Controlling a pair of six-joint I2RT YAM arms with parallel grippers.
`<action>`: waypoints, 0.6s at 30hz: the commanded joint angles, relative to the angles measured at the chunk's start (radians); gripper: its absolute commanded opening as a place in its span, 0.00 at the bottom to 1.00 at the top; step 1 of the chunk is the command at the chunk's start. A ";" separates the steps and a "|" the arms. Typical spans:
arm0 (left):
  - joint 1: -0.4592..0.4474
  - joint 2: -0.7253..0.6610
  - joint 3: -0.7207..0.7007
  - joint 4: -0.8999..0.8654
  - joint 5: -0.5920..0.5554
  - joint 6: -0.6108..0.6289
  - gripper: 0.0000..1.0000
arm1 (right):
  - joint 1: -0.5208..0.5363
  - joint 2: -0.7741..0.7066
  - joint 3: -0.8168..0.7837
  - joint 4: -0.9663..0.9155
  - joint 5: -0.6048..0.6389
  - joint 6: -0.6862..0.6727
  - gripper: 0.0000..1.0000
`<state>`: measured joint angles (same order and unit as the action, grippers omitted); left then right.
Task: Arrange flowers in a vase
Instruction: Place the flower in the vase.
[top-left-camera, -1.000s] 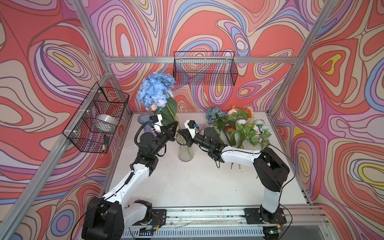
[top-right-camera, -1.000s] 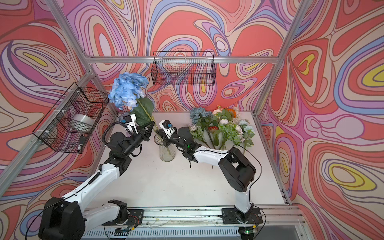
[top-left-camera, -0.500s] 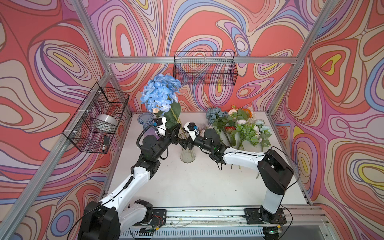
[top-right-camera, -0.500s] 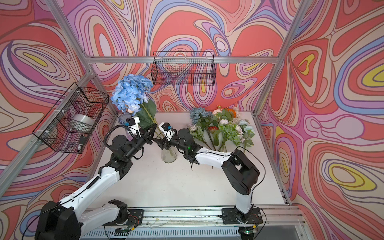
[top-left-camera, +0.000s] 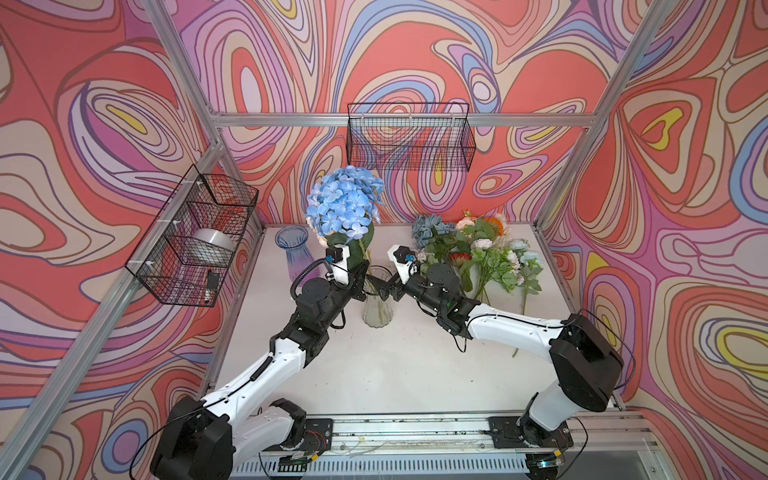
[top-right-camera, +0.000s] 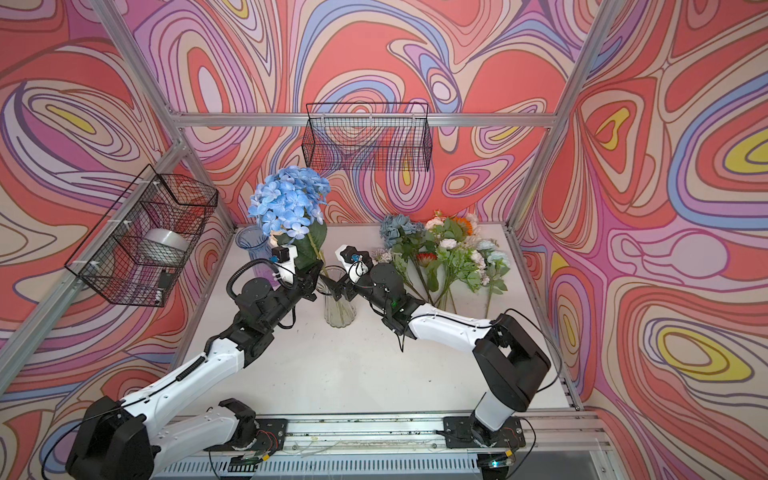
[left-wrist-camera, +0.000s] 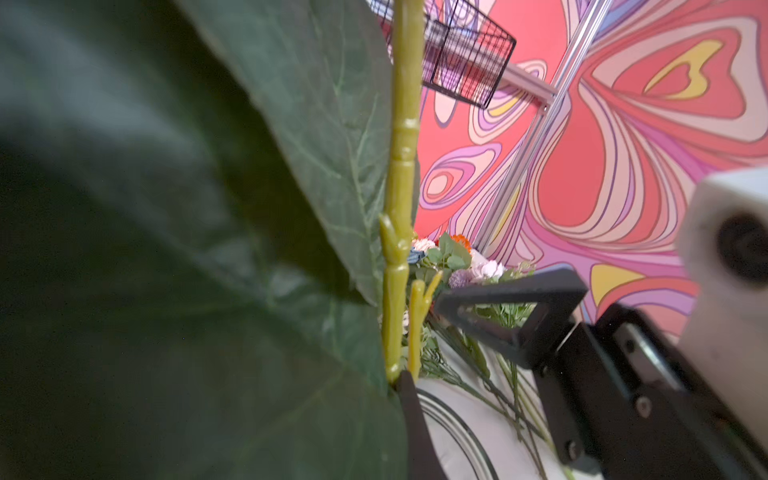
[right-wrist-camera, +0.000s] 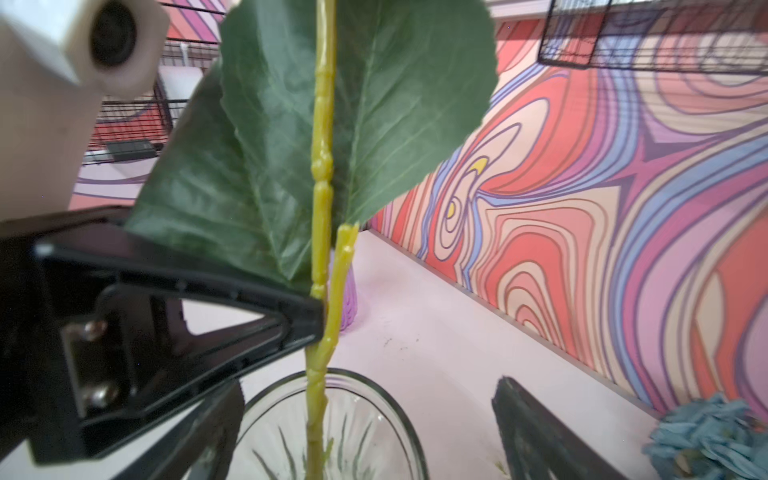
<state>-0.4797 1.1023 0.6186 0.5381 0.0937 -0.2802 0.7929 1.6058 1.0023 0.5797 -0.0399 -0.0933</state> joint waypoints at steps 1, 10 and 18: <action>-0.034 0.013 0.000 -0.056 -0.050 0.066 0.13 | -0.001 -0.062 -0.019 -0.038 0.168 -0.026 0.97; -0.056 -0.046 0.013 -0.125 -0.053 -0.014 0.60 | -0.069 -0.125 -0.059 -0.179 0.378 0.042 0.97; -0.056 -0.182 -0.011 -0.258 -0.040 -0.127 0.78 | -0.221 -0.134 -0.001 -0.457 0.377 0.179 0.94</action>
<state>-0.5304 0.9627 0.6182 0.3500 0.0486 -0.3489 0.6102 1.4876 0.9661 0.2802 0.3115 0.0132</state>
